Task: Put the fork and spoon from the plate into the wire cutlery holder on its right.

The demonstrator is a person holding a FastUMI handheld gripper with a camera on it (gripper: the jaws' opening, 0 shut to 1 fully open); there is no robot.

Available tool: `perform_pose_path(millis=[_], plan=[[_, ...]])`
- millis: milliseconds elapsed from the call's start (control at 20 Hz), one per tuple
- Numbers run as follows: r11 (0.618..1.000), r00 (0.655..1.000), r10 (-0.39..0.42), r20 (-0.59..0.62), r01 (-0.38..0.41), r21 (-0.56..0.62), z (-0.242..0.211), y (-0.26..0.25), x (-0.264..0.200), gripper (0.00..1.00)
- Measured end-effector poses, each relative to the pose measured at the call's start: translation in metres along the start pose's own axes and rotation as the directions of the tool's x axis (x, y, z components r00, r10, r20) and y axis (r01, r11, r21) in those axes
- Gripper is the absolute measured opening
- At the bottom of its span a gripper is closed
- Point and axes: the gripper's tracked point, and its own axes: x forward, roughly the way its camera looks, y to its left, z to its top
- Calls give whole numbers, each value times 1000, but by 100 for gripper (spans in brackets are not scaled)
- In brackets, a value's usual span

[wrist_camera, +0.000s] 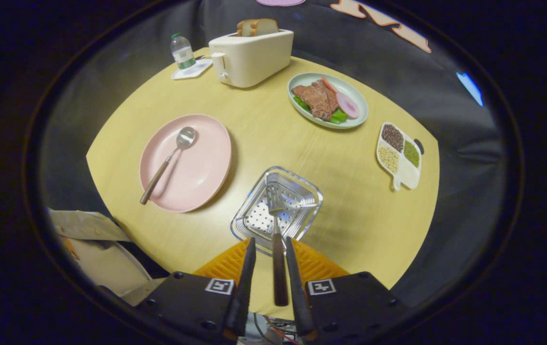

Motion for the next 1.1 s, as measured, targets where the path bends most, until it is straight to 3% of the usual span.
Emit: perform_pose_path(millis=[250, 500, 950, 1100], plan=[[998, 994, -7, 114, 0, 61, 15, 13, -6, 100], [995, 959, -67, 274, 44, 90, 38, 32, -19, 99], [982, 879, -107, 465, 18, 190, 67, 90, -16, 99], [983, 829, -129, 543, 34, 182, 80, 107, -10, 99]])
